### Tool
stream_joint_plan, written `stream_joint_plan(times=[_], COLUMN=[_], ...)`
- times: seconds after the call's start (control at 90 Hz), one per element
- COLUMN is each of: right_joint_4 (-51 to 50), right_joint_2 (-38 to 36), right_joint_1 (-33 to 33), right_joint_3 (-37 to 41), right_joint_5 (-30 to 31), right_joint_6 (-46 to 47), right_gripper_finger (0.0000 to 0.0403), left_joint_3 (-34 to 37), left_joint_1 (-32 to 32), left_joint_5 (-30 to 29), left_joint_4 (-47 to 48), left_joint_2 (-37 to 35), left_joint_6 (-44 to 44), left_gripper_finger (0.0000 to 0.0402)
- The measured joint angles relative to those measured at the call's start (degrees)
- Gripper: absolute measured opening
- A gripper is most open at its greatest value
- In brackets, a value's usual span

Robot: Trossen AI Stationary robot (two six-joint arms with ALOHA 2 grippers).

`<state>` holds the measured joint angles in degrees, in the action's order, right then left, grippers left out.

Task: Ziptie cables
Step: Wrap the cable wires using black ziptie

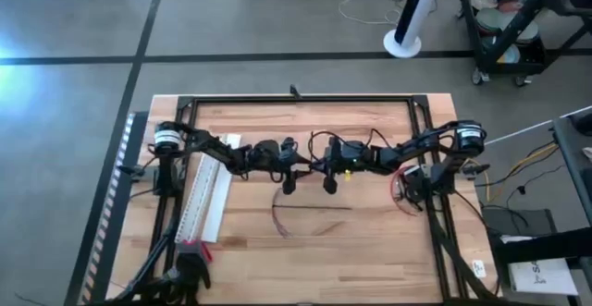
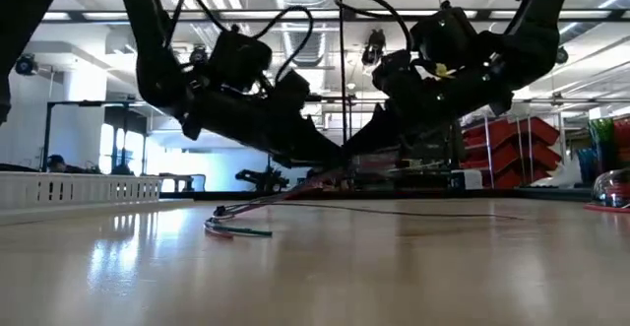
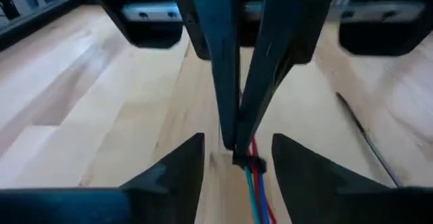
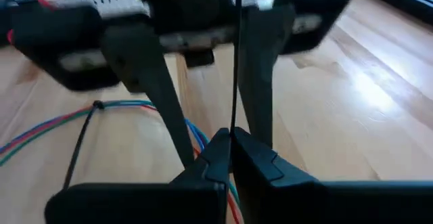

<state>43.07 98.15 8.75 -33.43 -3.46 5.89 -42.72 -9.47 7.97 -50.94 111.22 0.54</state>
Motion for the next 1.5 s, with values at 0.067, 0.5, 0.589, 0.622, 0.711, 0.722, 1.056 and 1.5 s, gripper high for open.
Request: stream_joint_plan(times=[0.067, 0.5, 0.589, 0.622, 0.711, 0.722, 1.056, 1.5], right_joint_4=[0.5, 0.1, 0.1, 0.1, 0.3, 0.4, 0.7, -3.0], right_joint_2=[0.0, 0.0, 0.0, 0.0, 0.0, 0.0, -0.1, -3.1], right_joint_1=[-0.2, -0.4, -0.4, -0.4, -0.4, -0.4, -0.4, -0.4], right_joint_3=[0.0, 0.0, 0.0, 0.0, 0.0, 0.0, 0.1, 0.1], right_joint_5=[0.0, -0.2, -0.2, -0.1, -0.2, -0.2, 0.2, 2.0], right_joint_6=[-0.4, -0.9, -0.7, -0.7, -0.7, -0.7, -1.8, -2.9], right_gripper_finger=[0.0, 0.0, 0.0, 0.0, 0.0, 0.0, 0.0, 0.0001], left_joint_3=[-0.5, -0.5, -0.5, -0.5, -0.5, -0.5, -0.5, -0.6], left_joint_1=[0.0, 0.0, 0.0, 0.0, 0.0, 0.0, 0.0, -0.1], left_joint_5=[0.0, 0.4, 0.4, 0.3, 0.0, 0.0, 0.0, -0.1], left_joint_4=[-0.1, -0.7, -0.8, -0.8, -0.9, -0.9, -1.5, 1.0], left_joint_2=[0.7, 0.9, 0.9, 0.9, 0.9, 0.9, 2.6, 3.8], left_joint_6=[0.0, 0.0, 0.0, 0.0, 0.3, 0.3, 2.1, 1.6], left_gripper_finger=[0.0136, 0.0038, 0.0032, 0.0032, 0.0024, 0.0022, 0.0001, 0.0])
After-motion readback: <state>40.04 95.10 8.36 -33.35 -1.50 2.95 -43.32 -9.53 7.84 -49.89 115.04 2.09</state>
